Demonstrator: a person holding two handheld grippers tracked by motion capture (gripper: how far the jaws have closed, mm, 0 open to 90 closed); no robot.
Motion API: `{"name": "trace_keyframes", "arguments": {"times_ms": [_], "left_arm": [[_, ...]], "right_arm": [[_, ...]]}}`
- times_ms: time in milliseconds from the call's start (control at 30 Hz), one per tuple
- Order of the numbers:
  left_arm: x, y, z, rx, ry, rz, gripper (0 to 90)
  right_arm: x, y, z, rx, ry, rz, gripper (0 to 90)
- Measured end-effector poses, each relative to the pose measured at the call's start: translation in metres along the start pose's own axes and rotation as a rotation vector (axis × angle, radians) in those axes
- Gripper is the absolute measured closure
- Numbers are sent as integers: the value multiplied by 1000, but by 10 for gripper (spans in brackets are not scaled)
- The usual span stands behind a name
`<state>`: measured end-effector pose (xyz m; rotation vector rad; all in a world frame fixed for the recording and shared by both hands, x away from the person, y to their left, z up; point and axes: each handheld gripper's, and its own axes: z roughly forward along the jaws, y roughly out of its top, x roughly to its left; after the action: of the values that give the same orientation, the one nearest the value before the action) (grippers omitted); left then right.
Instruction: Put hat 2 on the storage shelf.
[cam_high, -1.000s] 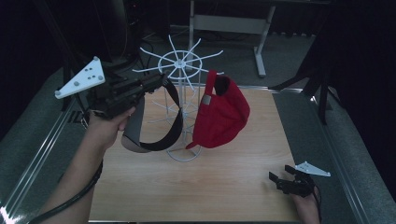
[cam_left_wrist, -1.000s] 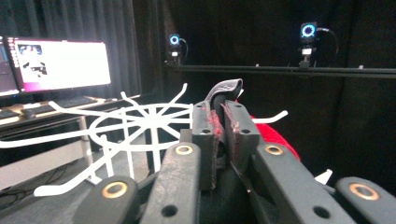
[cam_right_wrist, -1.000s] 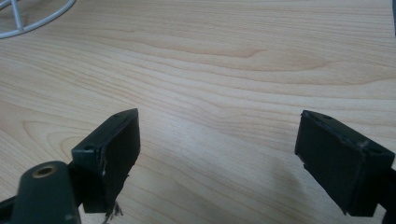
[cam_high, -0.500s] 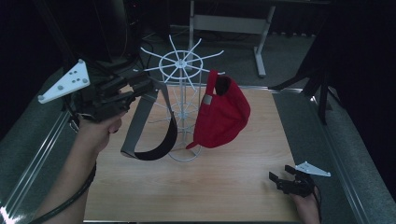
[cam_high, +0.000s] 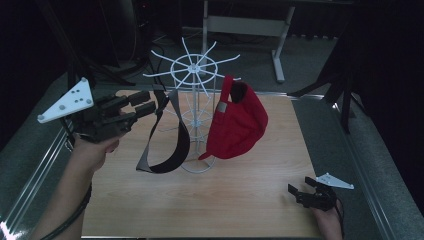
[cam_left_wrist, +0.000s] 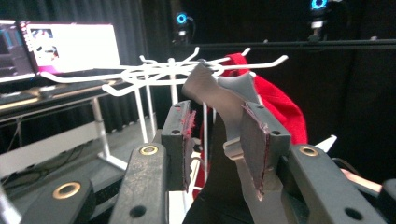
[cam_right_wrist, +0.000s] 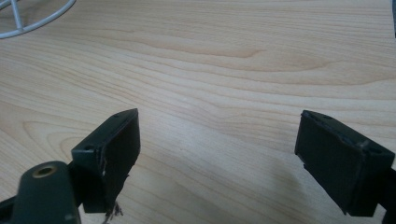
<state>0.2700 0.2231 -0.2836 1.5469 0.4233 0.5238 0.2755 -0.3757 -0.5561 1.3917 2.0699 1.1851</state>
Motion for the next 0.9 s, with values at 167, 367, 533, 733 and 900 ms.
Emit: {"name": "trace_keyframes", "arguments": {"times_ms": [167, 367, 533, 733, 900], "left_arm": [[0, -6, -7, 39, 24, 13, 639], [3, -21, -16, 80, 51, 11, 639], [5, -36, -23, 123, 83, 16, 639], [7, -56, -32, 137, 86, -14, 638], [10, -79, -36, 165, 114, -31, 626]], "right_arm": [[0, 0, 0, 2, -1, 1, 140], [0, 0, 0, 3, -1, 2, 140], [0, 0, 0, 2, -2, 1, 140], [0, 0, 0, -3, -1, 0, 140], [0, 0, 0, -6, -1, 0, 140]]}}
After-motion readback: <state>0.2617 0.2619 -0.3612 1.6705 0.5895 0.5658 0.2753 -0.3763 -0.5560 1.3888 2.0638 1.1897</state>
